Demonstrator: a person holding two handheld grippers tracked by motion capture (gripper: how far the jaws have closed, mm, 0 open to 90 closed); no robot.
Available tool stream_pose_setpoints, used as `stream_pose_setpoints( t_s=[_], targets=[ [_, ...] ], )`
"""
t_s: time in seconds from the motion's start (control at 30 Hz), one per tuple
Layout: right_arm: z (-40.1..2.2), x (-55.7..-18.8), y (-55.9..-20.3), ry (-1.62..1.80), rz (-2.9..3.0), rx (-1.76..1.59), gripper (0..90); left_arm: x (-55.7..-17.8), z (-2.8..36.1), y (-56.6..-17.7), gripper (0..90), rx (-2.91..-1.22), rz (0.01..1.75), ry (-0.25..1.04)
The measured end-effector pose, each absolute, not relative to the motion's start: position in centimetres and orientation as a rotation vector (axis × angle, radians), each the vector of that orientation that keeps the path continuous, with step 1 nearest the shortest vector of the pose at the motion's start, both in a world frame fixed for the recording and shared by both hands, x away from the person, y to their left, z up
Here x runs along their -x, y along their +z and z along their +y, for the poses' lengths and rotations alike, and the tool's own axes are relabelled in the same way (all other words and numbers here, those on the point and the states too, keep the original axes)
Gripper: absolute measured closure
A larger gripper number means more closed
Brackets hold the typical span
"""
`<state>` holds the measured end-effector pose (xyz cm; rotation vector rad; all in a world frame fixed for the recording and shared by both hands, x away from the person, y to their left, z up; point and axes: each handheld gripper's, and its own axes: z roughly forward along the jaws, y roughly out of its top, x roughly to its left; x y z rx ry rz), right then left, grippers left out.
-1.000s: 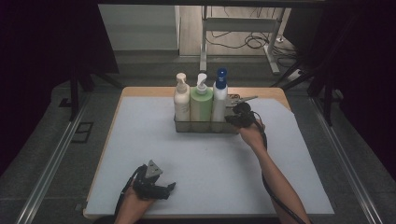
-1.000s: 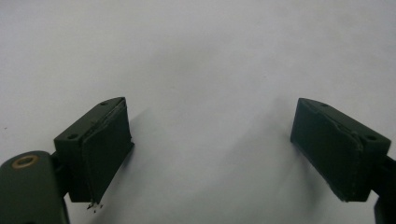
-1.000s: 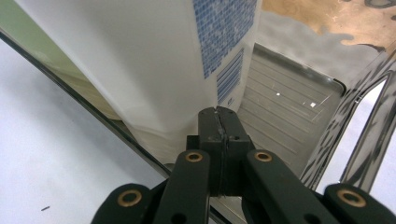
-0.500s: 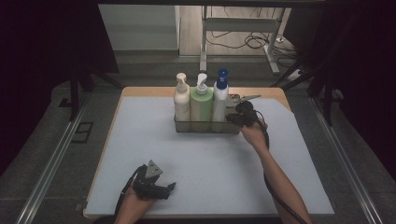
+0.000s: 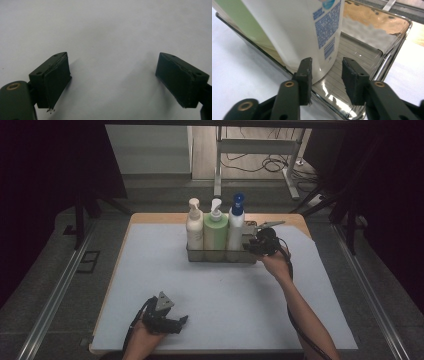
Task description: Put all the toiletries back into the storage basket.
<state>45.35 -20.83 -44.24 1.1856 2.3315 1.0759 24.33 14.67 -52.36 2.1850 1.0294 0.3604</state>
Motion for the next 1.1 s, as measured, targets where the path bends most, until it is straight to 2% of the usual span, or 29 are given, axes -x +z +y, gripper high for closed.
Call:
stream_pose_setpoints(
  t_s=[0.33,0.47,1.1],
  targets=[
    [-21.0,-43.8,-42.9,1.087,2.327,-1.129,35.3,-24.3,14.7,-52.4,12.0,-2.185,1.03,0.361],
    [-20.9,-43.2,-42.7,1.075,2.335,-1.099,29.3,-24.3,14.7,-52.4,12.0,-2.185,1.029,0.361],
    [-22.3,-39.6,-41.6,1.064,2.366,-1.013,17.1,-24.3,14.6,-52.4,12.0,-2.183,1.03,0.36]
  ],
)
